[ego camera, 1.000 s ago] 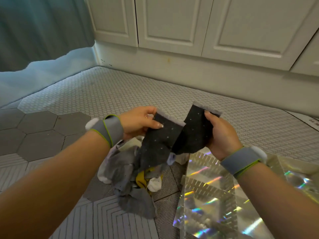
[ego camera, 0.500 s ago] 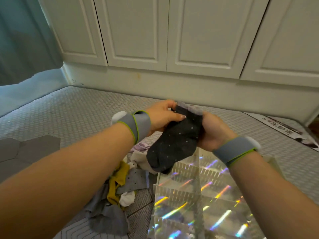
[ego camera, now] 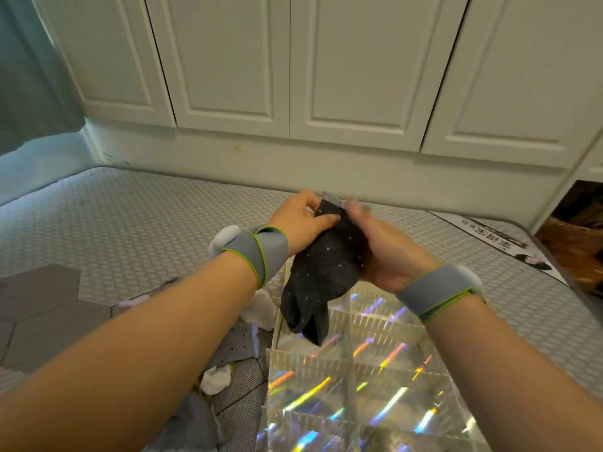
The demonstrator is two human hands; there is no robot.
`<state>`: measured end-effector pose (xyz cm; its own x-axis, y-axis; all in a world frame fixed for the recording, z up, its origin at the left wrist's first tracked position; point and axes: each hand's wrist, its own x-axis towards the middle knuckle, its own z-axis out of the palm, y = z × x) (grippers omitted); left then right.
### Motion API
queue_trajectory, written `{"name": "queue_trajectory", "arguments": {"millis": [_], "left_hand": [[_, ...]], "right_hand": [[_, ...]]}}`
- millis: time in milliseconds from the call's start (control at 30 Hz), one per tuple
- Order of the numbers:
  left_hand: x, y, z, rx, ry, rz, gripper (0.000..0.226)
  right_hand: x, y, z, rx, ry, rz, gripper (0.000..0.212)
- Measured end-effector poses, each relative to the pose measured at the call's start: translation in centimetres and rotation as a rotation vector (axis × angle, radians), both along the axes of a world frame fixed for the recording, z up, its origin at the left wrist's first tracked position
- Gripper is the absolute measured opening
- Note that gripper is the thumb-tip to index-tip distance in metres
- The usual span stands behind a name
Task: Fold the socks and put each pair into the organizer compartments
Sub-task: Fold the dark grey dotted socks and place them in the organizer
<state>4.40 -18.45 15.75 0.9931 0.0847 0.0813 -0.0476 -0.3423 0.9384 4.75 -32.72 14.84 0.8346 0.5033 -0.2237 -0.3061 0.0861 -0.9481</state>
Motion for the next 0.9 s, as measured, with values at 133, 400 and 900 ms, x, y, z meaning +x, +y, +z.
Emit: {"name": "queue_trajectory", "arguments": {"millis": [133,400,900], "left_hand": [[0.4,0.1,-0.2,0.104,-0.044,0.077,0.033],[-1.5,0.6,-2.1,-0.32,0.298,-0.264,0.035],[-3.3,5.2,-5.7,-0.297,0.536,-0.228,0.024]], "right_hand": [[-0.2,0.1,-0.5,-0.021,-0.1,-0.206,0.01],[0.0,-0.2,0.1,0.113,-0.177,-0.347,0.01],[-0.1,-2.0,-0.6,0.415,0.134,-0.338,0.025]]}}
